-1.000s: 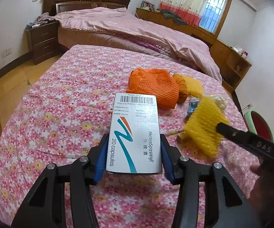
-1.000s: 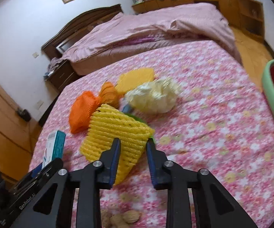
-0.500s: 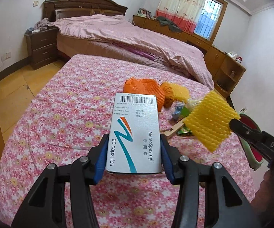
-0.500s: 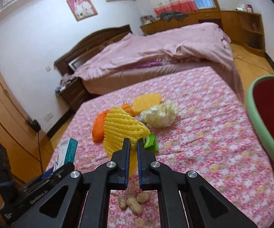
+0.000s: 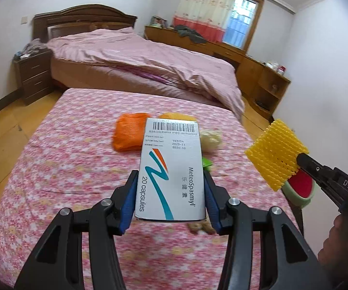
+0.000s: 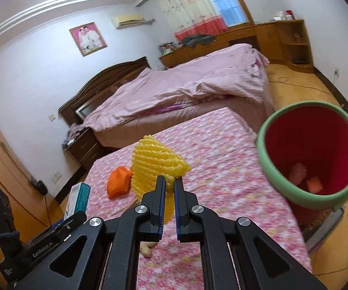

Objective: Collect trash
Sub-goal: 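Carry the medicine box and yellow foam net over the red bin with both tools, then open the left tool over the bin while the right tool releases the foam net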

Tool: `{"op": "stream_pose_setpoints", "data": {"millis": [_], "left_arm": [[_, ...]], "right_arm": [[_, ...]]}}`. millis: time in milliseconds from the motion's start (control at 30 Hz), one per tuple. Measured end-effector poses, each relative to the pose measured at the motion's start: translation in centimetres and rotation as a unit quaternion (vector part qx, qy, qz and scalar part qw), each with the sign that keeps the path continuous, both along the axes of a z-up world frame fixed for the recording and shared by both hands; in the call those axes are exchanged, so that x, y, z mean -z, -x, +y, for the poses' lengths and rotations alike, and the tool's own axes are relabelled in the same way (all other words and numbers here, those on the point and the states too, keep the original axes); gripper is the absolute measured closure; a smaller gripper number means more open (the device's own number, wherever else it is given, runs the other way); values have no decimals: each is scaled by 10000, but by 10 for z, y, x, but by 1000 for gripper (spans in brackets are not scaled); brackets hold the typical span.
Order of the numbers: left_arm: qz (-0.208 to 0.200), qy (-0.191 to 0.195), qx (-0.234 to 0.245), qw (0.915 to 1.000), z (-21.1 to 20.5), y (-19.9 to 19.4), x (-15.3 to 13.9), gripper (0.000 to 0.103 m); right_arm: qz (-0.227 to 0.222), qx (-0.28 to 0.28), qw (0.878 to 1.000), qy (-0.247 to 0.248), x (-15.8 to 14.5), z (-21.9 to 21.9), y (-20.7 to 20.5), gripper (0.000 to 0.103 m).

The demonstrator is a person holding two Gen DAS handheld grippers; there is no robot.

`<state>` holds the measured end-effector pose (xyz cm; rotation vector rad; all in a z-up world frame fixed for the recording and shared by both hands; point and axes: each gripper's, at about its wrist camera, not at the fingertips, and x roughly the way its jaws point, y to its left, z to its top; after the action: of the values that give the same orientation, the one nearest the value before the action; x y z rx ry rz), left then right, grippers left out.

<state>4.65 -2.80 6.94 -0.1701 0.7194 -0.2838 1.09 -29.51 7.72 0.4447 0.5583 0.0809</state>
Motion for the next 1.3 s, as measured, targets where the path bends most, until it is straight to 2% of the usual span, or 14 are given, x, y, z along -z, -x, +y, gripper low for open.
{"op": "stream_pose_setpoints", "data": {"millis": [300,633,1000,1300], "left_arm": [[171,100,703,9973,-55,-8,-8,52],[198,-54,1324,9910,-123,-22,-13,52],[212,-243,2020,9789,-208,-38,-5,52],[341,-380,2446,9683,-272,-56,15,52]], "right_arm": [[-86,612,9981,42,-5,-44,25,96],[-87,1367,9906,-60,1,-100,44,96],[111,2101,9776,66,23,-151,51,96],[310,2375,9708,85,44,-185,44,96]]}}
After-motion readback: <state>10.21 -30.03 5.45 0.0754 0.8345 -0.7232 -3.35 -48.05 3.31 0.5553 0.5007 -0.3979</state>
